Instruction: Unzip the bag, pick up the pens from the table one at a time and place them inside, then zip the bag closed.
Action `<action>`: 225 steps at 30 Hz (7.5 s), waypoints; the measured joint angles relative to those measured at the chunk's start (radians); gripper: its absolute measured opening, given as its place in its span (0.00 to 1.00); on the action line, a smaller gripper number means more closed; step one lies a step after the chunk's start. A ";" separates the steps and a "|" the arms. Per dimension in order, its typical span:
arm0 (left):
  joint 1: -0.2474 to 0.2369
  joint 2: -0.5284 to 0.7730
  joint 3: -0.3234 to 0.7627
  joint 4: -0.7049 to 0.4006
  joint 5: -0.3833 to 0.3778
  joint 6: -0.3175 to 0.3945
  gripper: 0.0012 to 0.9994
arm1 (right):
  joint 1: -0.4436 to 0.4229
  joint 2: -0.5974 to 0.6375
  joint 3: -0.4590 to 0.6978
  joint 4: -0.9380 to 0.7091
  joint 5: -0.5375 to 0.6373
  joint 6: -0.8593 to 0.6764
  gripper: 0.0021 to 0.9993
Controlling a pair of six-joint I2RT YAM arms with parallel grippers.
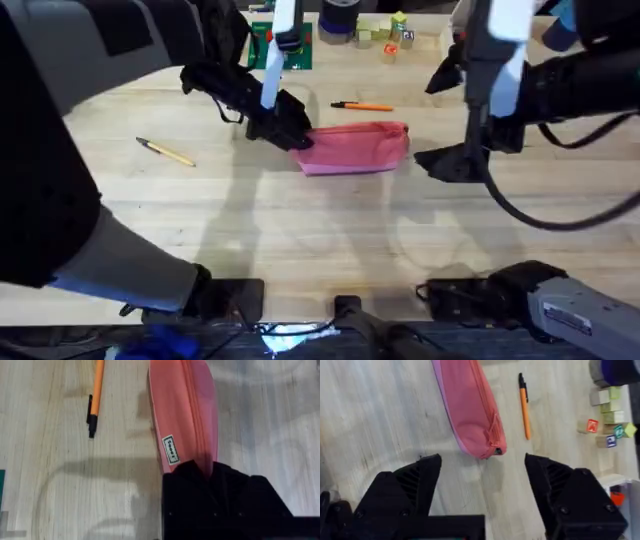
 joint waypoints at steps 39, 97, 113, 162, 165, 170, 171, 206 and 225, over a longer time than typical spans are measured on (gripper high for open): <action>0.000 0.000 0.000 0.000 0.000 0.000 0.04 | 0.030 0.367 0.000 0.112 0.000 -0.030 0.92; 0.002 0.000 0.000 0.002 -0.007 0.000 0.04 | 0.048 0.394 0.069 0.127 0.035 -0.029 0.03; 0.004 0.000 0.000 0.000 -0.010 0.000 0.04 | 0.055 0.380 0.071 0.132 0.037 0.009 0.03; 0.013 0.000 0.000 -0.001 -0.062 0.000 0.04 | 0.056 0.275 0.071 0.267 -0.260 0.129 0.03; 0.013 0.000 0.000 -0.002 -0.069 0.000 0.04 | 0.057 0.291 0.071 0.286 -0.298 0.130 0.03; 0.016 0.000 0.000 -0.007 -0.119 0.000 0.04 | 0.074 0.353 0.074 0.322 -0.354 0.133 0.03; 0.018 0.000 0.000 -0.008 -0.125 0.000 0.04 | 0.081 0.367 0.077 0.340 -0.371 0.134 0.03; -0.001 0.000 0.013 0.013 -0.026 0.000 0.04 | 0.150 0.258 0.100 0.301 -0.183 0.212 1.00; -0.001 0.000 0.013 0.013 -0.026 0.000 0.04 | 0.150 0.034 0.101 0.167 0.100 0.604 1.00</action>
